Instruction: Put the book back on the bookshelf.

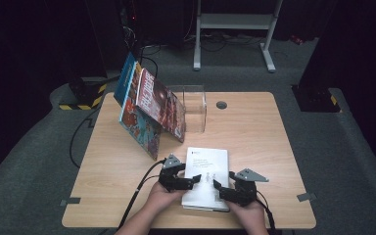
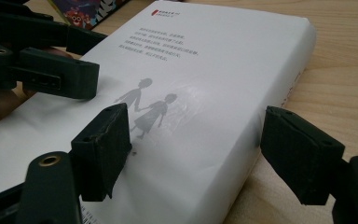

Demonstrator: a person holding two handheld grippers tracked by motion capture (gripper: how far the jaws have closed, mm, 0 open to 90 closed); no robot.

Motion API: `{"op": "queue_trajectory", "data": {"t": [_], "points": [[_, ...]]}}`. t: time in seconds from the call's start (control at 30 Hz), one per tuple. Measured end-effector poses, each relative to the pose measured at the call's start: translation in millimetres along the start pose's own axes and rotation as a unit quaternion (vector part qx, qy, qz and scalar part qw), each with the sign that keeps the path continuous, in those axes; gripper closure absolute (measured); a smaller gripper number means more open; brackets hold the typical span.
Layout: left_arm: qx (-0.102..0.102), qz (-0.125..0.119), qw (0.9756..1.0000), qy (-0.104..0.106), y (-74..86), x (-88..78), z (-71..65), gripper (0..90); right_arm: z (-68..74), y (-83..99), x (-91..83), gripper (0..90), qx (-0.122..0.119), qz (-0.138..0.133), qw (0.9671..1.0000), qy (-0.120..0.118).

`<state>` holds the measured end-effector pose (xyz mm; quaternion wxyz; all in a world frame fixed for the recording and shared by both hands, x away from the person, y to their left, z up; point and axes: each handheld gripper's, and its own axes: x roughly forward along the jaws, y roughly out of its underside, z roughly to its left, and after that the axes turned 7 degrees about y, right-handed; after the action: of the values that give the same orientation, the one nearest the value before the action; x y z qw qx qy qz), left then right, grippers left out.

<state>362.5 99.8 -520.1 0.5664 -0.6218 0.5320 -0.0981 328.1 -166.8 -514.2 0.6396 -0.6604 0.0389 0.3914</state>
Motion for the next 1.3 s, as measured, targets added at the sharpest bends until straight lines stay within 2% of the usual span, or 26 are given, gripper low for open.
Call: {"op": "queue_trajectory", "data": {"t": [0.17, 0.33, 0.5, 0.57, 0.63, 0.8, 0.83, 0.87, 0.97, 1.03, 1.13, 1.3], "points": [[-0.002, 0.002, 1.0000, 0.002, 3.4, -2.1, -4.2, 19.5, 1.3, 3.3, -5.2, 24.1, -0.004, 0.004, 1.0000, -0.006], [-0.006, 0.008, 0.9998, 0.018, 2.4, 0.9, -2.4, 17.9, -1.5, 3.9, -4.7, 24.3, 0.005, 0.009, 0.9998, -0.018], [-0.006, 0.012, 0.9997, 0.020, 1.7, 1.5, -1.6, 17.3, -0.5, 3.9, -4.4, 24.2, 0.005, 0.007, 0.9998, -0.016], [-0.006, 0.009, 0.9998, 0.018, 2.0, 0.1, -1.3, 19.0, -0.5, 4.0, -4.4, 24.4, 0.004, 0.007, 0.9998, -0.016], [-0.009, 0.000, 0.9998, 0.019, 2.6, -2.4, 0.8, 24.7, -0.2, 4.1, -4.4, 24.5, 0.003, 0.007, 0.9999, -0.014], [0.022, -0.019, 0.9995, 0.011, 2.6, -10.0, -0.7, 37.0, -0.3, 4.6, -4.7, 24.7, 0.004, 0.004, 0.9999, -0.014], [0.022, -0.019, 0.9995, 0.011, 2.6, -10.0, -0.7, 39.0, -0.3, 4.6, -4.7, 24.7, 0.004, 0.004, 0.9999, -0.014], [0.033, -0.020, 0.9992, 0.012, 1.8, -13.0, 0.7, 41.6, 0.1, 4.8, -5.1, 24.8, 0.003, 0.002, 0.9999, -0.013], [0.044, -0.022, 0.9987, 0.010, 2.6, -14.2, 0.3, 43.2, 0.7, 5.0, -5.4, 24.9, 0.000, 0.000, 0.9999, -0.011], [0.066, -0.031, 0.9973, 0.005, 3.0, -15.6, -2.2, 43.4, 0.9, 5.2, -5.6, 25.0, -0.002, -0.003, 0.9999, -0.011], [0.083, -0.038, 0.9958, 0.005, 3.5, -16.8, -3.3, 43.6, 0.9, 5.1, -6.0, 25.0, -0.007, -0.007, 0.9999, -0.011], [0.099, -0.045, 0.9940, 0.002, 3.3, -18.3, -5.3, 43.6, 1.5, 4.2, -7.1, 26.0, -0.006, -0.007, 0.9999, -0.011]]}}
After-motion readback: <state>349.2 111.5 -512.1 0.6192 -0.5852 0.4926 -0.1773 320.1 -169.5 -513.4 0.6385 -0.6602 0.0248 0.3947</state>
